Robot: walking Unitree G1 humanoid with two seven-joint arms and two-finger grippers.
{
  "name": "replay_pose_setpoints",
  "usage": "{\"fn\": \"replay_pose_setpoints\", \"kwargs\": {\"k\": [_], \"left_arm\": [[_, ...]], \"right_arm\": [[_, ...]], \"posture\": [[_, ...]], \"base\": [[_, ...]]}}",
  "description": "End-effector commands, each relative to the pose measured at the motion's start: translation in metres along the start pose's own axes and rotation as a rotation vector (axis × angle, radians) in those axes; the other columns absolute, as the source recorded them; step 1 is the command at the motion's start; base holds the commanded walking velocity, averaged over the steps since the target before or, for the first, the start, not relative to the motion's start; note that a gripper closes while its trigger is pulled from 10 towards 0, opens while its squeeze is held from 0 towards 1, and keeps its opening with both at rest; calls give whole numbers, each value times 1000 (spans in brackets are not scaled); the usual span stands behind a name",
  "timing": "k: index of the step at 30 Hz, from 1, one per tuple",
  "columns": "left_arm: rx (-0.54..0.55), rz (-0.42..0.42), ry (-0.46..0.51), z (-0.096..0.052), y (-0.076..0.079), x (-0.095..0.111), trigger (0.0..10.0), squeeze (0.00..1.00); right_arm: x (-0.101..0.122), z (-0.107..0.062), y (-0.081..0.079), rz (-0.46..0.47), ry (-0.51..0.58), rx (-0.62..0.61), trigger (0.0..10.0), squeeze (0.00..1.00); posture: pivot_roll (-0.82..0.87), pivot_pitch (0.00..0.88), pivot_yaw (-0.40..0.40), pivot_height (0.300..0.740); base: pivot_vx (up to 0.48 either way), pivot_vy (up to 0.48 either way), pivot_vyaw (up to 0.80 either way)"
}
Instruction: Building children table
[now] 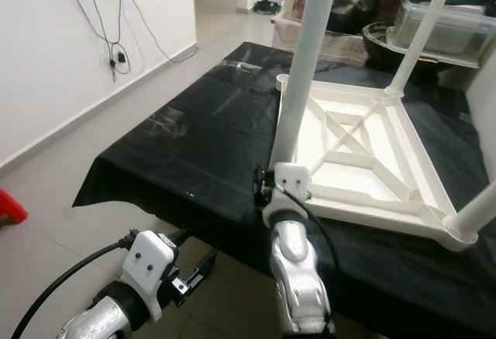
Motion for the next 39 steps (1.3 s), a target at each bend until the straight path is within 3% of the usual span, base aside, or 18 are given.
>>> {"fn": "replay_pose_setpoints", "kwargs": {"k": [1, 11, 21, 28, 39], "left_arm": [[22, -13, -24, -3, -6, -8, 10000, 0], [103, -110, -49, -5, -20, -23, 10000, 0], [183, -209, -70, -9, -38, -35, 10000, 0], [188, -167, -88, -8, -39, -39, 10000, 0], [205, -166, -75, -9, -40, -37, 10000, 0]], "right_arm": [[-9, -14, 8, -12, -24, 24, 10000, 0], [-22, -36, 5, -29, -52, 62, 10000, 0], [-26, -34, 1, -23, -78, 67, 10000, 0], [-23, -34, 0, -42, -68, 59, 10000, 0], [-31, -30, 2, -43, -106, 68, 10000, 0]], "posture": [[103, 13, -39, 740], [96, 0, -28, 740], [98, 0, -29, 740], [100, 0, -36, 740], [107, 0, -43, 740]], "base": [[0, 0, 0], [0, 0, -560], [0, 96, -800], [0, 185, -800], [0, 0, 0]]}}
Point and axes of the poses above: a point about 5 cm out from each wrist's last joint towards the gripper, its own z axis pointing out of the wrist towards the gripper, its own x axis along the axis of the wrist's last joint, y = z × x, the point moved 5 cm from there along z, pointing out of the wrist towards the gripper, and after that the axes turned 14 degrees about -z, right-handed, at the moved point
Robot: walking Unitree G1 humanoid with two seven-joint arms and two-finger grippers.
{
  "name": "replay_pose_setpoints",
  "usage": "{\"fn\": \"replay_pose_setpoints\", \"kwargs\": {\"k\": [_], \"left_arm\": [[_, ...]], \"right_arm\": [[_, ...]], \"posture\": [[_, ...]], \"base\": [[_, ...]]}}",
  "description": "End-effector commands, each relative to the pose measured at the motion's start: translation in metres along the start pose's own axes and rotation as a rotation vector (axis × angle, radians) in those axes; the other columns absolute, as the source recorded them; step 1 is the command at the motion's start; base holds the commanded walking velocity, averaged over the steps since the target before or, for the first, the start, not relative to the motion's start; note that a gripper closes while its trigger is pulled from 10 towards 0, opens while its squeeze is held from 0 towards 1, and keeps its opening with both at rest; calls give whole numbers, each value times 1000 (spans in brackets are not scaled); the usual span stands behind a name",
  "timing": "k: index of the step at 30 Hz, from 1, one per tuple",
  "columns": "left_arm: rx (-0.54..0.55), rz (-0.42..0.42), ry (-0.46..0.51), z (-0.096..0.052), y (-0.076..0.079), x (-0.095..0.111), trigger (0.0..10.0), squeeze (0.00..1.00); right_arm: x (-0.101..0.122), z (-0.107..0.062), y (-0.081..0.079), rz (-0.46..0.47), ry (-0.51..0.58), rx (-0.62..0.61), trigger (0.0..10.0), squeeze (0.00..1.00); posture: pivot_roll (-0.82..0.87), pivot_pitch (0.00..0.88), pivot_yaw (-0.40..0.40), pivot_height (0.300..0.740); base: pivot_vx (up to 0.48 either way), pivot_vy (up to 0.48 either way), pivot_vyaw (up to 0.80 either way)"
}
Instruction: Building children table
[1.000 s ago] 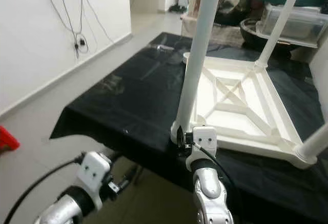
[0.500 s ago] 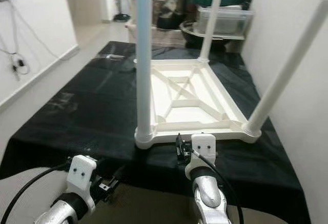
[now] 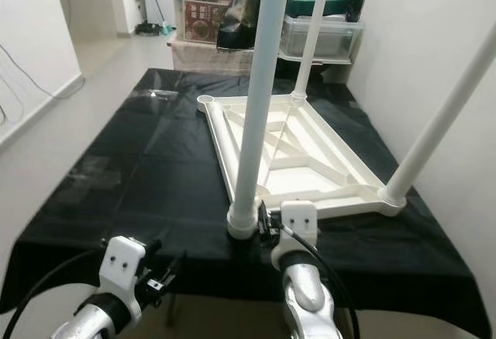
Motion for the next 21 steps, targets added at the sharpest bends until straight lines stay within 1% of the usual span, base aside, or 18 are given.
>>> {"fn": "replay_pose_setpoints", "kwargs": {"k": [1, 2, 3, 4, 5, 7, 8, 9, 10, 11, 12, 14, 15, 17, 18, 19, 20, 21], "left_arm": [[1, -5, 0, 0, 2, -1, 10000, 0], [1, -5, 0, 0, 2, -1, 10000, 0], [2, -3, 2, -1, 3, -1, 10000, 0], [2, -3, 2, -1, 3, -1, 10000, 0], [2, -3, 2, -1, 3, 0, 10000, 0], [4, -1, 5, -2, 4, 0, 10000, 0], [4, -1, 5, -2, 4, 0, 10000, 0], [8, 8, 6, -3, 4, 1, 10000, 0], [10, 15, 7, -3, 4, 2, 10000, 0], [10, 15, 7, -3, 4, 2, 10000, 0], [7, 17, 10, -4, 6, 3, 10000, 0], [2, 14, 9, -7, 9, 4, 10000, 0], [2, 11, 9, -8, 10, 4, 10000, 0], [3, 10, 9, -9, 10, 4, 10000, 0], [3, 9, 8, -11, 11, 5, 10000, 0], [3, 9, 5, -13, 13, 5, 10000, 0], [3, 9, 5, -13, 13, 5, 10000, 0], [2, 10, 3, -16, 14, 6, 10000, 0]], "right_arm": [[-9, 4, 2, 5, -40, 21, 10000, 0], [-9, 4, 2, 5, -40, 21, 10000, 0], [-11, 10, 10, -3, -41, 21, 10000, 0], [-11, 10, 10, -3, -41, 21, 10000, 0], [-12, 15, 15, -7, -37, 22, 10000, 0], [-10, 24, 18, 24, -15, 87, 10000, 0], [-10, 24, 18, 24, -15, 87, 10000, 0], [-14, 30, 19, 55, -22, 163, 10000, 0], [-15, 33, 20, 78, -28, 213, 10000, 0], [-15, 33, 20, 78, -28, 213, 10000, 0], [-14, 36, 25, 79, -14, 266, 10000, 0], [-9, 40, 38, 63, 18, 379, 10000, 0], [-6, 41, 42, 56, 28, 415, 10000, 0], [-6, 41, 44, 54, 31, 434, 10000, 0], [-4, 41, 46, 37, 25, 495, 10000, 0], [-2, 36, 45, 6, 22, 595, 10000, 0], [-2, 36, 45, 6, 22, 595, 10000, 0], [4, 34, 49, -24, 32, 674, 10000, 0]], "posture": [[107, 0, -41, 740], [107, 0, -41, 740], [109, 3, -44, 740], [109, 3, -44, 740], [109, 4, -44, 740], [106, 13, -43, 740], [106, 13, -43, 740], [109, 26, -45, 740], [109, 26, -45, 740], [109, 26, -45, 740], [112, 38, -45, 740], [117, 58, -45, 740], [117, 58, -45, 740], [117, 58, -45, 740], [120, 83, -44, 740], [126, 94, -44, 740], [126, 94, -44, 740], [133, 113, -45, 740]], "base": [[0, 0, 0], [0, 0, 0], [0, 0, 0], [0, 0, 0], [0, 0, 0], [0, 0, 0], [0, 0, 0], [0, 0, 0], [0, 0, 0], [0, 0, 0], [0, 0, 0], [0, 0, 0], [0, 0, 0], [0, 0, 0], [0, 0, 0], [0, 0, 0], [0, 0, 0], [0, 0, 0]]}}
Point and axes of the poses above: a point about 5 cm out from each wrist's last joint towards the gripper, its own z axis pointing out of the wrist towards the gripper, its own x axis along the axis of the wrist's last joint, y = z × x, the point moved 5 cm from there along z, pointing out of the wrist towards the gripper, and after that the axes turned 14 degrees about -z, right-handed, at the moved point
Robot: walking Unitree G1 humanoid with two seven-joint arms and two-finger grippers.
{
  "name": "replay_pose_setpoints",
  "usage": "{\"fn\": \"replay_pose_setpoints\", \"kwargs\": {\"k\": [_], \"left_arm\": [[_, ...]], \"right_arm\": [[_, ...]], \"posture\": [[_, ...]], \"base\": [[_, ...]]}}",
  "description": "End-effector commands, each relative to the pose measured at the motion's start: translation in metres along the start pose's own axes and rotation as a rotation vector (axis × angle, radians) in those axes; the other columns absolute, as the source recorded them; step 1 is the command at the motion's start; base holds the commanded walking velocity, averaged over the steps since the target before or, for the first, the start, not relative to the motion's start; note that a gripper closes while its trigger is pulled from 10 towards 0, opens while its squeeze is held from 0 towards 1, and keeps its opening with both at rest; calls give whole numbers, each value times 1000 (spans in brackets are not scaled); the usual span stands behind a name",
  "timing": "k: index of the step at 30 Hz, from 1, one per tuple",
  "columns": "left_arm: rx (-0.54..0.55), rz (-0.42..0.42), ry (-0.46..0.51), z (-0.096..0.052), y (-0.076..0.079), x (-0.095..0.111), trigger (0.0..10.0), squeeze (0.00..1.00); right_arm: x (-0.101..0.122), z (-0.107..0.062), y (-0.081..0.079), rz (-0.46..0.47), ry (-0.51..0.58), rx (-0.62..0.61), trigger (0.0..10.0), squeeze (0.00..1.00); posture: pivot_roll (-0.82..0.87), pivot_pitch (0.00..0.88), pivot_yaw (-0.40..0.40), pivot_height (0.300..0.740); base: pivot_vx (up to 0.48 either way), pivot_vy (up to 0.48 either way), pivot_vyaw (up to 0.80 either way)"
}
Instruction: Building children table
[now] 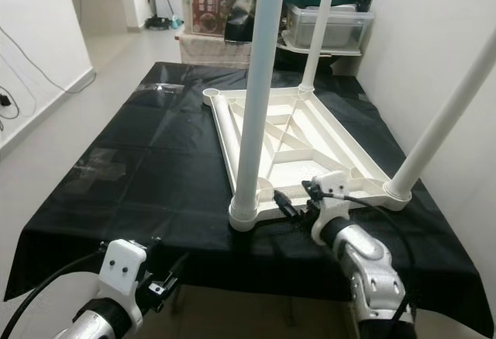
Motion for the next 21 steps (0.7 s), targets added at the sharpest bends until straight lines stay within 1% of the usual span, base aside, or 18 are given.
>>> {"fn": "replay_pose_setpoints", "kwargs": {"k": [1, 3, 4, 5, 6, 7, 8, 9, 10, 13, 15, 16, 17, 19, 21], "left_arm": [[4, 7, -19, -4, 2, -2, 10000, 0], [0, 9, -16, -8, 5, 0, 10000, 0], [-3, 14, -20, -10, 6, 1, 10000, 0], [-4, 17, -22, -11, 7, 0, 10000, 0], [-4, 17, -22, -11, 7, 0, 10000, 0], [-12, 23, -23, -13, 10, 1, 10000, 0], [-12, 23, -23, -13, 10, 1, 10000, 0], [-13, 23, -23, -14, 11, 1, 10000, 0], [-11, 22, -24, -15, 11, 1, 10000, 0], [-8, 21, -25, -15, 11, 2, 10000, 0], [-2, 21, -31, -16, 10, 1, 10000, 0], [-2, 21, -31, -16, 10, 1, 10000, 0], [-2, 23, -33, -16, 11, 1, 10000, 0], [-4, 27, -33, -16, 11, 1, 10000, 0], [-4, 29, -36, -15, 11, 0, 10000, 0]], "right_arm": [[5, -1, -2, 4, 17, 115, 10000, 0], [10, -1, 8, -10, 22, 133, 10000, 0], [15, 2, 16, -29, 38, 108, 10000, 63], [18, 4, 21, -42, 50, 93, 10000, 63], [18, 4, 21, -42, 50, 93, 10000, 63], [26, 14, 39, -41, 77, 3, 10000, 0], [26, 14, 39, -41, 77, 3, 10000, 0], [31, 19, 42, -30, 93, -10, 10000, 0], [37, 23, 42, -11, 115, -3, 10000, 0], [43, 26, 41, 10, 139, 16, 10000, 0], [56, 26, 34, 44, 196, 114, 10000, 0], [56, 26, 34, 44, 196, 114, 10000, 0], [60, 25, 30, 35, 208, 174, 10000, 0], [60, 23, 30, -1, 199, 246, 10000, 0], [60, 24, 35, -5, 190, 261, 10000, 0]], "posture": [[133, 113, -45, 740], [135, 129, -43, 740], [140, 136, -42, 740], [140, 136, -42, 740], [140, 136, -42, 740], [144, 145, -46, 740], [144, 145, -46, 740], [153, 149, -50, 740], [155, 149, -51, 740], [158, 147, -53, 740], [158, 144, -53, 740], [158, 144, -53, 740], [155, 135, -55, 740], [155, 128, -56, 740], [152, 118, -58, 740]], "base": [[0, 0, 0], [0, 0, 0], [0, 0, 0], [0, 0, 0], [0, 0, 0], [0, 0, 800], [0, 0, 800], [0, 0, 425], [0, 0, 0], [0, 0, 0], [0, 0, 0], [0, 0, 0], [0, 0, 0], [0, 0, 0], [0, 0, 0]]}}
Point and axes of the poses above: a point about 5 cm out from each wrist's last joint towards the gripper, its own z axis pointing out of the wrist towards the gripper, its own x axis along the axis of the wrist's last joint, y = z × x, the point moved 5 cm from there along z, pointing out of the wrist towards the gripper, and after that the axes turned 14 degrees about -z, right-handed, at the moved point
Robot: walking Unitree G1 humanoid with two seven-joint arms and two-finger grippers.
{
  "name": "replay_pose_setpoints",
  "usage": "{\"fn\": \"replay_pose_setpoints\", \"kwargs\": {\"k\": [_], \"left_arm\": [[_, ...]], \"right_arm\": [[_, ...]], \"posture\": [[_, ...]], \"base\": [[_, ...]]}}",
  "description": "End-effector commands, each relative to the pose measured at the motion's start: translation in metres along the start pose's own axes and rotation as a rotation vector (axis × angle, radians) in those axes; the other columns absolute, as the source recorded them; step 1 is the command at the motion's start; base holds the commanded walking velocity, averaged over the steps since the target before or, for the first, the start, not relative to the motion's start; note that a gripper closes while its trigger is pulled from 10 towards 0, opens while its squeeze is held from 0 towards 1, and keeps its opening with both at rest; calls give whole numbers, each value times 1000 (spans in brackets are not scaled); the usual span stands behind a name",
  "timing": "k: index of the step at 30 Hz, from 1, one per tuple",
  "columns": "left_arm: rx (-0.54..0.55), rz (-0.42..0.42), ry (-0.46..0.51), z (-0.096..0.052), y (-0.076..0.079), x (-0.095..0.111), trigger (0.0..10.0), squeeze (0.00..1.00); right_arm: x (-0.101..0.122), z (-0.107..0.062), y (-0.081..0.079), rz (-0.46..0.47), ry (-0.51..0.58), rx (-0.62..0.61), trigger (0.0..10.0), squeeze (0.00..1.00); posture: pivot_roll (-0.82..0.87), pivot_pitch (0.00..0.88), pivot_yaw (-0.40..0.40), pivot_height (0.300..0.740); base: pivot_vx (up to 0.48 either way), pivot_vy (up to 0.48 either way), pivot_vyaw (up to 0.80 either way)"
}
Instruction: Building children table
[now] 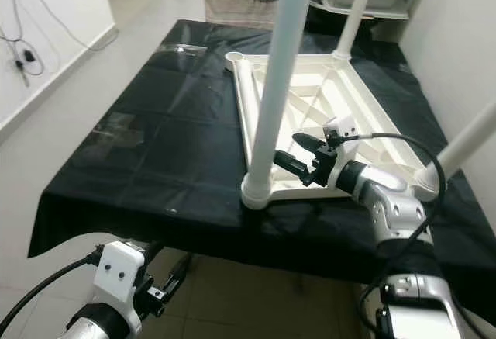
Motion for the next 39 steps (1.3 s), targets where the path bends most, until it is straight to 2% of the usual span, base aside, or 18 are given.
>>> {"fn": "replay_pose_setpoints", "kwargs": {"k": [1, 3, 5, 8, 9, 12, 20, 32, 34, 35, 38, 39], "left_arm": [[7, 8, -23, -1, -1, -4, 10000, 0], [8, 10, -22, -1, -1, -4, 10000, 0], [9, 10, -22, 0, -1, -5, 10000, 0], [10, 10, -23, 0, 0, -6, 10000, 0], [10, 9, -24, 0, 0, -6, 10000, 0], [9, 9, -26, 0, 0, -7, 10000, 0], [6, 9, -30, 0, 0, -7, 10000, 0], [-4, 17, -32, 1, 2, -9, 10000, 0], [-5, 17, -33, 1, 2, -9, 10000, 0], [-5, 17, -33, 1, 2, -9, 10000, 0], [-7, 17, -33, 2, 3, -10, 10000, 0], [-7, 17, -33, 2, 3, -10, 10000, 0]], "right_arm": [[-1, 2, -2, -5, -1, 40, 10000, 0], [-9, 6, 13, -53, -70, -60, 10000, 0], [-13, 7, 22, -79, -103, -111, 10000, 0], [-12, 3, 7, -31, -74, 22, 10000, 0], [-17, -4, -8, -36, -89, 139, 10000, 0], [-27, -16, -28, -62, -121, 293, 10000, 0], [-30, -17, -28, -68, -112, 318, 10000, 0], [6, 31, -35, -117, 51, 244, 10000, 0], [17, 43, -40, -124, 92, 247, 10000, 0], [17, 43, -40, -124, 92, 247, 10000, 0], [30, 61, -43, -115, 148, 232, 10000, 0], [30, 61, -43, -115, 148, 232, 10000, 0]], "posture": [[152, 118, -58, 740], [151, 105, -61, 740], [152, 104, -62, 740], [155, 97, -65, 740], [151, 91, -65, 740], [149, 86, -62, 740], [149, 80, -58, 740], [149, 73, -57, 740], [146, 70, -58, 740], [146, 70, -58, 740], [147, 68, -62, 740], [147, 68, -62, 740]], "base": [[0, 0, 0], [0, 0, 0], [0, 0, 0], [0, 0, 0], [0, 0, 0], [0, 0, 0], [0, 0, 0], [0, 0, 0], [0, 0, 0], [0, 0, 0], [0, 0, 0], [0, 0, 0]]}}
Point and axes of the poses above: a point about 5 cm out from each wrist's last joint towards the gripper, its own z axis pointing out of the wrist towards the gripper, its own x axis along the axis of the wrist's last joint, y = z × x, the point moved 5 cm from there along z, pointing out of the wrist towards the gripper, and after that the axes turned 14 degrees about -z, right-handed, at the moved point
